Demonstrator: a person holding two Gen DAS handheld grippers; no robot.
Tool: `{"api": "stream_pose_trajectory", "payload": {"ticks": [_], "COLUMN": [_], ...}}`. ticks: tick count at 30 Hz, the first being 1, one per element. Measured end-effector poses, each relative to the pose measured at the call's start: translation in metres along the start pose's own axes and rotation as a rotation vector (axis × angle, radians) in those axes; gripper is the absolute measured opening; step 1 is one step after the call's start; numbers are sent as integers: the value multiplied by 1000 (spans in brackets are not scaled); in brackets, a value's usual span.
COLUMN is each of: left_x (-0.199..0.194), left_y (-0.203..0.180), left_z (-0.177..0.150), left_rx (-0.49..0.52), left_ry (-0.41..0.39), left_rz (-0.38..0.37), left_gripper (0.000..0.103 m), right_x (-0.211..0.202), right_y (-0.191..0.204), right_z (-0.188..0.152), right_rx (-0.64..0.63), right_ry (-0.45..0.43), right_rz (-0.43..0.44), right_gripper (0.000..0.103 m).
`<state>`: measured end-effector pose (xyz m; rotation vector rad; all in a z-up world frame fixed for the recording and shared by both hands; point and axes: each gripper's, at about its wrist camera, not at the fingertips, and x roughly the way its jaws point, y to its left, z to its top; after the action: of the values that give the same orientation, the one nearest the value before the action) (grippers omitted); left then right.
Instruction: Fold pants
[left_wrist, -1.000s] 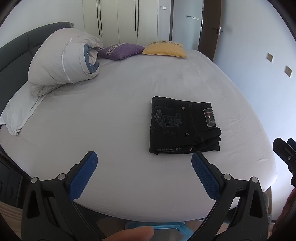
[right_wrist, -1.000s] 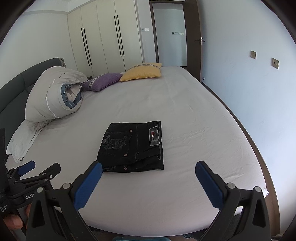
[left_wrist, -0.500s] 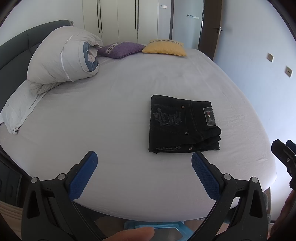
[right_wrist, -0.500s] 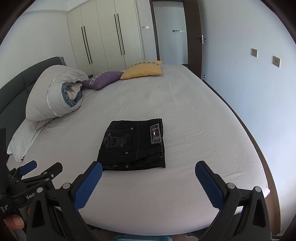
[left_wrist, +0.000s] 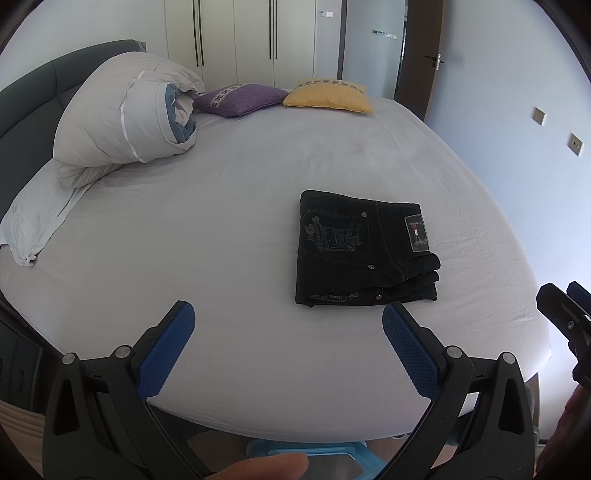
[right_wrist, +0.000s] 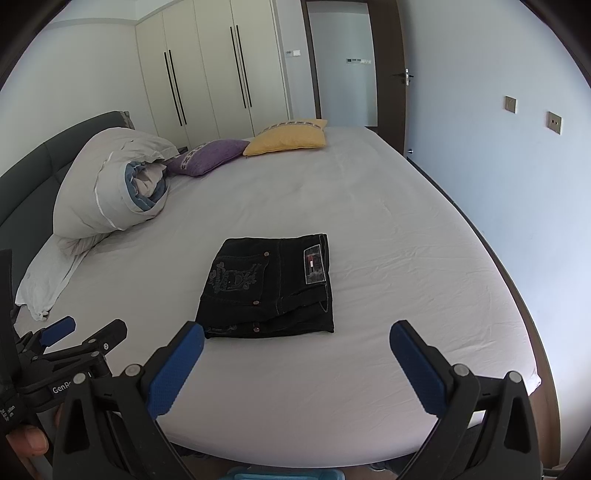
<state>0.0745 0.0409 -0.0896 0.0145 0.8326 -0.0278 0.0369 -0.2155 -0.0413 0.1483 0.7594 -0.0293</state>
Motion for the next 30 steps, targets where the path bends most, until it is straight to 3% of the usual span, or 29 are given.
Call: {"api": "stream_pose_trajectory", "payload": {"ticks": [30], "left_x": [1], "left_y": [-4], "left_z": [2], "left_rx": [4], "left_ry": [5], "left_rz": [-9], "left_gripper": [103], "right_x": [0], "right_y": [1], "right_z": [-1], "right_rx": [2], "right_ry": [3], "right_rz": [2], "right_gripper": [103]}}
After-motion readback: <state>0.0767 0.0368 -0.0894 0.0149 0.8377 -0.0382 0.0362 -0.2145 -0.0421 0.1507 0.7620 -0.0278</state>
